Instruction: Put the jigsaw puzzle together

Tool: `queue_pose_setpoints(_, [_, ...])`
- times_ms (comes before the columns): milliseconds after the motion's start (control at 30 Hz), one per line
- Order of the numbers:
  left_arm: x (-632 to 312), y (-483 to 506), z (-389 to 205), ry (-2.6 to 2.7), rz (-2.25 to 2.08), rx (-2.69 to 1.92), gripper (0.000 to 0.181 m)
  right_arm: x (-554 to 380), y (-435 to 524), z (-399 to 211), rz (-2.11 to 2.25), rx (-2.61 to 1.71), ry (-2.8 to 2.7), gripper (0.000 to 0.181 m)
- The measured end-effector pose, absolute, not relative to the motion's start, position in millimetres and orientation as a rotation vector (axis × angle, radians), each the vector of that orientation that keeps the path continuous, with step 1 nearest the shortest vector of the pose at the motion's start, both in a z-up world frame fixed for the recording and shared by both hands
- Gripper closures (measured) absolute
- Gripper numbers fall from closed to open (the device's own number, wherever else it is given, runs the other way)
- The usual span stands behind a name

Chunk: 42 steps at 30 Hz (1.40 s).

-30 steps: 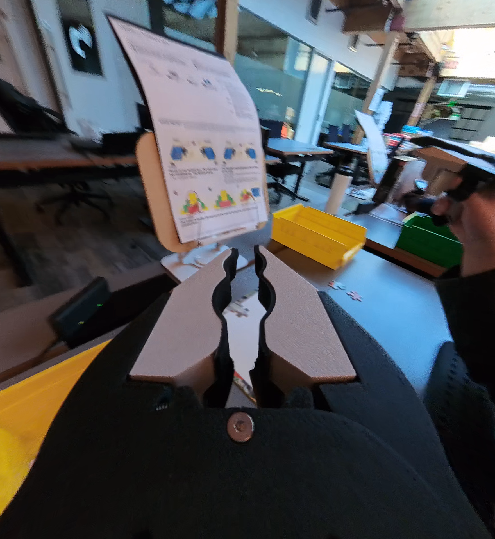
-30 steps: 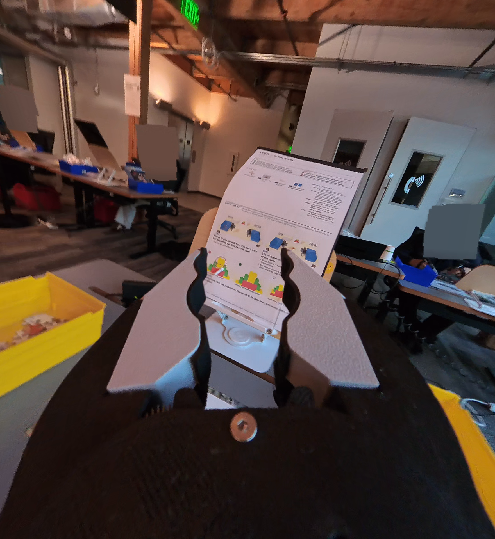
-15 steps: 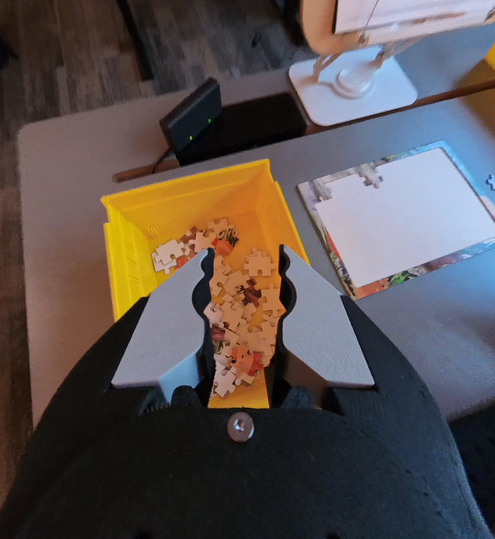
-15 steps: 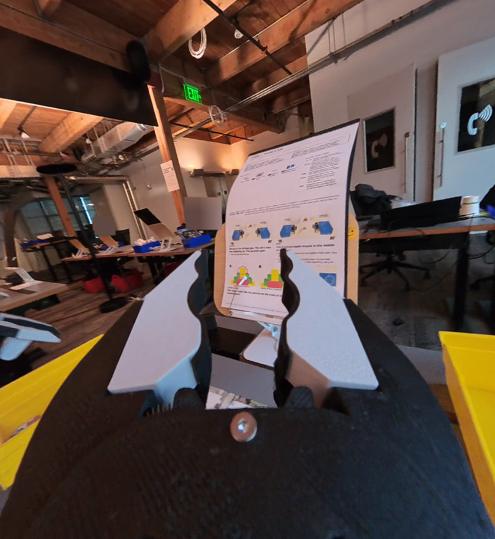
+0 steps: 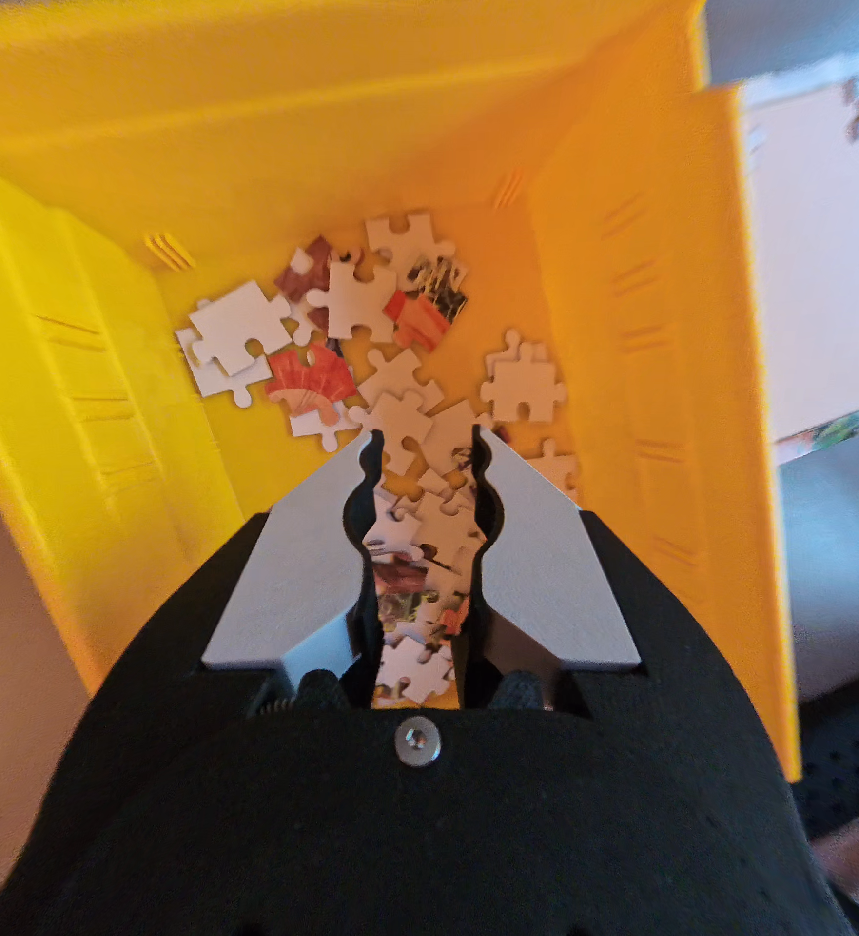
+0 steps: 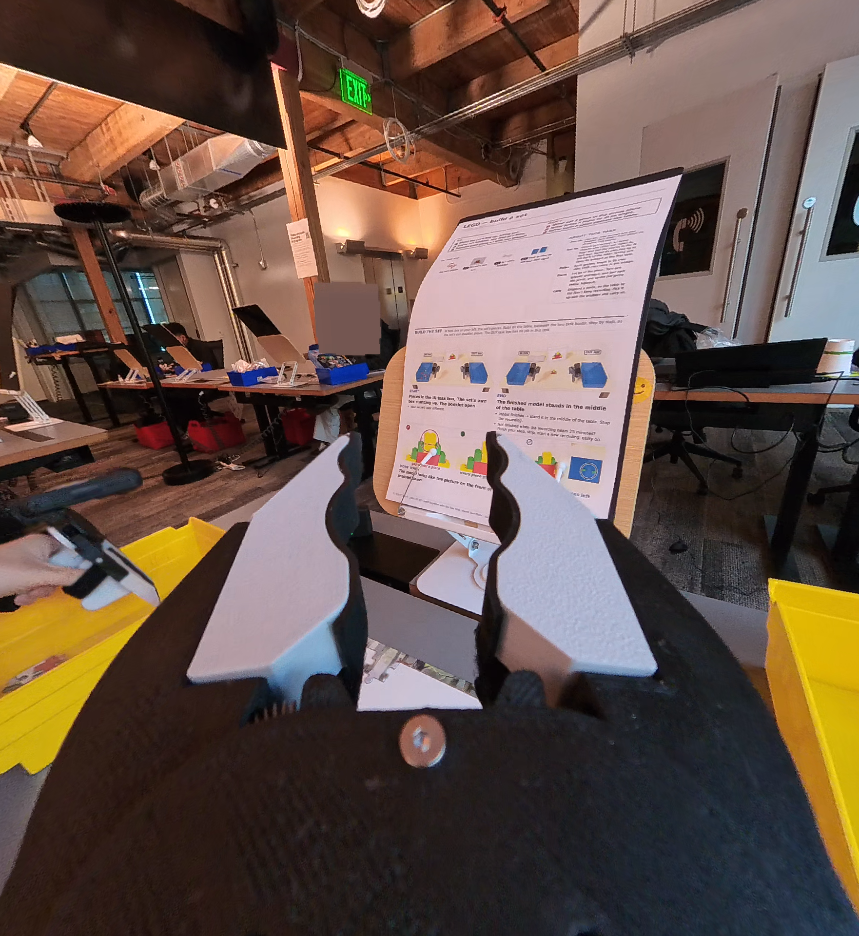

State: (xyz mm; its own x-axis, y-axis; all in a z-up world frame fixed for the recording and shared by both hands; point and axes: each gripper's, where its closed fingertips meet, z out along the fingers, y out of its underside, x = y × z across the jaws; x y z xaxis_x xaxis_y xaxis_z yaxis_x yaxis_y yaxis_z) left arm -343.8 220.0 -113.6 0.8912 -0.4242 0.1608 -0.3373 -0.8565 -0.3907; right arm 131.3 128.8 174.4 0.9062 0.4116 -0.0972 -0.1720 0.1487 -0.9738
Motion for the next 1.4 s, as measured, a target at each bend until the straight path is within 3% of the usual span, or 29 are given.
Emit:
queue_pose_setpoints(200, [-353.3,224.7,-145.0,0.671,-0.226,-2.755,0.133,134.4,128.3,174.9,0.459,-1.353,-0.199,0.132])
queue_pose_setpoints(433, [-367.3,224.3,-159.1,0.804,-0.027,-2.764,0.136,135.9,126.7,176.7,0.478,-1.343,-0.193,0.132])
queue_pose_setpoints(667, [-381.8,256.5,-122.9,0.438,-0.089,-2.613,0.149,135.1,127.4,176.0,0.478,-1.345,-0.195,0.132])
queue_pose_setpoints(900, [-384.9,260.1,-132.5,0.258,-0.184,-2.653,0.145,133.8,128.1,175.3,0.480,-1.348,-0.198,0.133])
queue_pose_setpoints(1100, [-374.0,278.7,-135.5,0.109,-0.330,-2.584,0.131,133.8,129.0,174.6,0.485,-1.350,-0.196,0.132])
queue_pose_setpoints(1400, [-379.6,304.1,-113.8,0.084,-0.303,-2.369,0.144,133.6,129.6,174.0,0.490,-1.351,-0.196,0.132])
